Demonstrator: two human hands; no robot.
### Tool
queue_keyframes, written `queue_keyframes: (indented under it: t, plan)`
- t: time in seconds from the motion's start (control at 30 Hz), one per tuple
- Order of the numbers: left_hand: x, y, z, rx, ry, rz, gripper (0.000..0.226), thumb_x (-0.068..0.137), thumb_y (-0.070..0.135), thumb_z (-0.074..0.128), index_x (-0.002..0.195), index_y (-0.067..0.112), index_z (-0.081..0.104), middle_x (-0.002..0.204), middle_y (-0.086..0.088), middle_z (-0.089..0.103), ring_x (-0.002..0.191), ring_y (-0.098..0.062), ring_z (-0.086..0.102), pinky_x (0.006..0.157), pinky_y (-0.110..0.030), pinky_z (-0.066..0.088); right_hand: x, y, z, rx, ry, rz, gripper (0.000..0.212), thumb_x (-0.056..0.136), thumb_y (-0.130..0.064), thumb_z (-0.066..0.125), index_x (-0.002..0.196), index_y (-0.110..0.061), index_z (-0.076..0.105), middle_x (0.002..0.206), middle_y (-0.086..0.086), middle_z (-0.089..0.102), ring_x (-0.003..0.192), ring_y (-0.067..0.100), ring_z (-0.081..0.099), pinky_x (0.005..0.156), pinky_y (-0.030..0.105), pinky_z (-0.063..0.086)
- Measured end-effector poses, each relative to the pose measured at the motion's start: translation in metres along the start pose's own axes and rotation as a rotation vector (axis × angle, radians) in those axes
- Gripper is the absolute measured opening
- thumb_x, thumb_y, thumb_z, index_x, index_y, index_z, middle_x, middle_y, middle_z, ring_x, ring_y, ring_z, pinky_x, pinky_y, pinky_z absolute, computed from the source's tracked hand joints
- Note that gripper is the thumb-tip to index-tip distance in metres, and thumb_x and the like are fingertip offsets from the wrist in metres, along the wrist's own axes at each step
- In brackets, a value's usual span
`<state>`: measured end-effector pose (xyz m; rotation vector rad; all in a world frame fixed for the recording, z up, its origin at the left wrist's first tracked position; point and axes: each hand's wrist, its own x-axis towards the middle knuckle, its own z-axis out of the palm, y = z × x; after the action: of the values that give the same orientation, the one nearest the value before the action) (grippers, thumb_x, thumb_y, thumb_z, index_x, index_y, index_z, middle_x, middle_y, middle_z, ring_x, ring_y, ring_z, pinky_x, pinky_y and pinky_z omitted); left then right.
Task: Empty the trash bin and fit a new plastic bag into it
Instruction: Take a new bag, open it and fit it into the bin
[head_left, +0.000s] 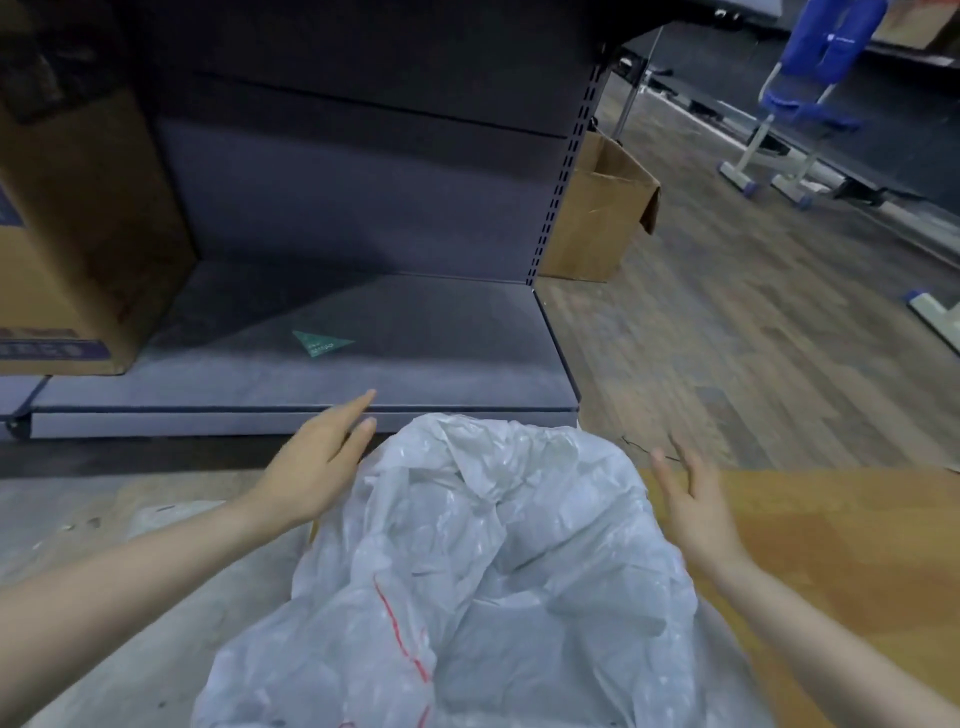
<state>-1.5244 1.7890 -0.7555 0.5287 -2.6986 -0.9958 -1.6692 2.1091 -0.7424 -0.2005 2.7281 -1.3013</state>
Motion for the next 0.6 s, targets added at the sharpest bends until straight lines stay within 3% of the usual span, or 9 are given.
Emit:
queue_keyframes:
  t: [0.07, 0.13, 0.17, 0.23, 0.3, 0.33, 0.4, 0.5, 0.6]
  plan:
    - [-0.019, 0.019, -0.021, 0.03, -0.023, 0.399, 0.065, 0.096, 0.057, 0.022, 0.148, 0.019, 0.027, 0.15, 0.0, 0.037, 0.137, -0.015, 0.033, 0.113, -0.039, 0.028, -0.019, -0.029, -0.02, -0.171, 0.094, -0.376, 0.059, 0.096, -0.038, 0.046, 0.148, -0.022, 0.024, 0.152, -0.003, 0.027, 0.14, 0.01, 0.024, 0.114, 0.029, 0.022]
    - [-0.04, 0.031, -0.032, 0.152, -0.159, 0.725, 0.074, 0.091, 0.067, 0.012, 0.147, 0.022, 0.029, 0.152, -0.001, 0.032, 0.141, -0.013, 0.028, 0.114, -0.047, 0.023, -0.046, -0.059, -0.015, -0.209, -0.01, -0.64, 0.071, 0.09, -0.046, 0.049, 0.149, -0.032, 0.01, 0.157, -0.011, 0.011, 0.144, 0.001, 0.01, 0.117, 0.018, 0.013]
    - [-0.05, 0.036, -0.035, 0.214, -0.231, 0.828, 0.076, 0.089, 0.07, 0.01, 0.146, 0.023, 0.031, 0.151, -0.003, 0.034, 0.142, -0.014, 0.028, 0.115, -0.047, 0.02, -0.062, -0.068, -0.001, -0.223, -0.153, -0.655, 0.078, 0.087, -0.052, 0.047, 0.148, -0.039, 0.001, 0.158, -0.015, 0.0, 0.145, -0.001, 0.001, 0.117, 0.016, 0.008]
    - [-0.068, 0.039, -0.034, 0.326, -0.331, 0.975, 0.075, 0.087, 0.07, 0.016, 0.142, 0.024, 0.038, 0.145, -0.006, 0.045, 0.139, -0.016, 0.035, 0.114, -0.048, 0.026, -0.091, -0.075, 0.038, -0.226, -0.479, -0.552, 0.091, 0.082, -0.056, 0.049, 0.14, -0.047, -0.02, 0.153, -0.018, -0.028, 0.143, 0.003, -0.02, 0.12, 0.027, 0.006]
    - [-0.082, 0.039, -0.033, 0.452, -0.361, 1.051, 0.073, 0.078, 0.067, 0.026, 0.136, 0.025, 0.043, 0.132, -0.004, 0.059, 0.129, -0.016, 0.05, 0.106, -0.051, 0.038, -0.109, -0.066, 0.082, -0.459, -0.687, -0.367, 0.102, 0.085, -0.045, 0.053, 0.132, -0.037, -0.038, 0.14, -0.012, -0.047, 0.14, 0.019, -0.033, 0.12, 0.044, 0.006]
    - [-0.087, 0.037, -0.032, 0.475, -0.368, 1.057, 0.071, 0.075, 0.065, 0.027, 0.131, 0.026, 0.045, 0.123, -0.001, 0.064, 0.121, -0.015, 0.057, 0.102, -0.05, 0.043, -0.113, -0.055, 0.101, -0.589, -0.711, -0.286, 0.101, 0.088, -0.044, 0.05, 0.129, -0.031, -0.041, 0.139, -0.009, -0.048, 0.139, 0.027, -0.034, 0.118, 0.051, 0.007]
    - [-0.093, 0.03, -0.03, 0.485, -0.388, 1.054, 0.062, 0.076, 0.062, 0.03, 0.12, 0.027, 0.055, 0.104, 0.004, 0.067, 0.103, -0.012, 0.064, 0.101, -0.04, 0.047, -0.11, -0.034, 0.132, -0.726, -0.681, -0.161, 0.094, 0.088, -0.053, 0.043, 0.128, -0.034, -0.04, 0.145, -0.003, -0.045, 0.139, 0.031, -0.032, 0.113, 0.062, 0.011]
    - [-0.096, 0.025, -0.026, 0.533, -0.369, 1.081, 0.042, 0.072, 0.057, 0.041, 0.094, 0.031, 0.067, 0.077, 0.011, 0.06, 0.077, -0.008, 0.06, 0.095, -0.03, 0.045, -0.099, -0.011, 0.154, -0.893, -0.713, -0.209, 0.092, 0.069, -0.078, 0.025, 0.111, -0.049, -0.051, 0.14, 0.0, -0.051, 0.138, 0.032, -0.034, 0.105, 0.071, 0.008]
    - [-0.1, 0.03, -0.024, 0.544, -0.352, 1.13, 0.011, 0.069, 0.037, 0.051, 0.069, 0.032, 0.061, 0.06, 0.013, 0.051, 0.06, -0.008, 0.052, 0.088, -0.022, 0.05, -0.084, 0.005, 0.167, -0.953, -0.741, -0.268, 0.08, 0.051, -0.075, 0.002, 0.101, -0.055, -0.057, 0.13, 0.001, -0.057, 0.136, 0.038, -0.036, 0.099, 0.074, 0.003]
